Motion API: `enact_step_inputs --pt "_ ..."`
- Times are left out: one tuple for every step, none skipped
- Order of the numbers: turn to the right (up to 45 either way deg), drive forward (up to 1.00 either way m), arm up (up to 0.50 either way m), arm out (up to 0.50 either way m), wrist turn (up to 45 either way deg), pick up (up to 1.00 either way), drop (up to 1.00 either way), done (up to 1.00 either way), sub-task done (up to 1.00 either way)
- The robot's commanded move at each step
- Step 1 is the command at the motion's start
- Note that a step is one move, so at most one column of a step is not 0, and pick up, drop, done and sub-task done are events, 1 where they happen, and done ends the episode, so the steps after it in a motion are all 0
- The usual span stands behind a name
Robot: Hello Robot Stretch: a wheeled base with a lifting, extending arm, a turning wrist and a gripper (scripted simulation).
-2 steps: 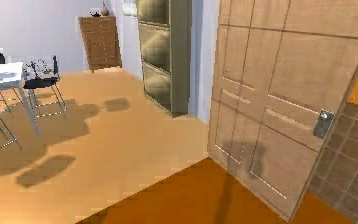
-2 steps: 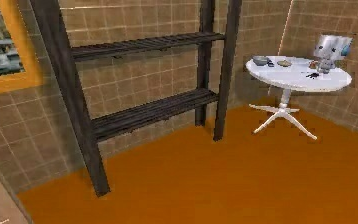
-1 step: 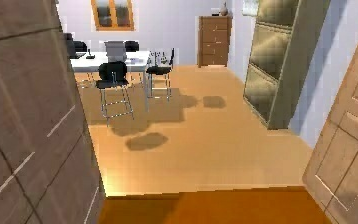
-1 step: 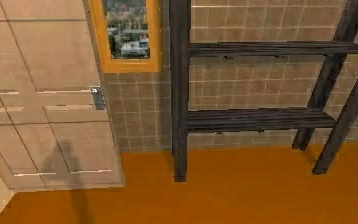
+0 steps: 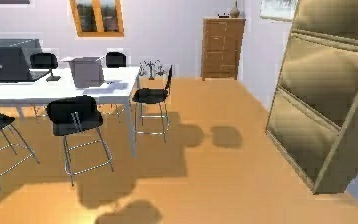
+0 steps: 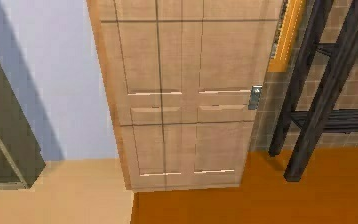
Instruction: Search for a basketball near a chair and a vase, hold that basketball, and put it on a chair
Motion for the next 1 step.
enact_step_inputs --pt "-6.0 0.0 0.0 0.0 0.0 0.0 0.0 0.0 0.0"
